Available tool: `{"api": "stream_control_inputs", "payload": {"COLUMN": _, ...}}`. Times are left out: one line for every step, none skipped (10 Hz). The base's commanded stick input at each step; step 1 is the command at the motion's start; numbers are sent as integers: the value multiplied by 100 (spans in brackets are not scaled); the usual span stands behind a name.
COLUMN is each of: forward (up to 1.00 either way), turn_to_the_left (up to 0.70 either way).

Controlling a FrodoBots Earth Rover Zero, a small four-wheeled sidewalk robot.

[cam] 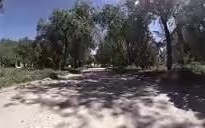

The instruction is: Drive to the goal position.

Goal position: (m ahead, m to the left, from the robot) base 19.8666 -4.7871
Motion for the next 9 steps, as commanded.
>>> {"api": "stream_control_inputs", "payload": {"forward": 70, "turn_to_the_left": 1}}
{"api": "stream_control_inputs", "payload": {"forward": 70, "turn_to_the_left": 1}}
{"api": "stream_control_inputs", "payload": {"forward": 70, "turn_to_the_left": 1}}
{"api": "stream_control_inputs", "payload": {"forward": 70, "turn_to_the_left": 1}}
{"api": "stream_control_inputs", "payload": {"forward": 70, "turn_to_the_left": 1}}
{"api": "stream_control_inputs", "payload": {"forward": 70, "turn_to_the_left": 1}}
{"api": "stream_control_inputs", "payload": {"forward": 70, "turn_to_the_left": 1}}
{"api": "stream_control_inputs", "payload": {"forward": 70, "turn_to_the_left": 1}}
{"api": "stream_control_inputs", "payload": {"forward": 70, "turn_to_the_left": 1}}
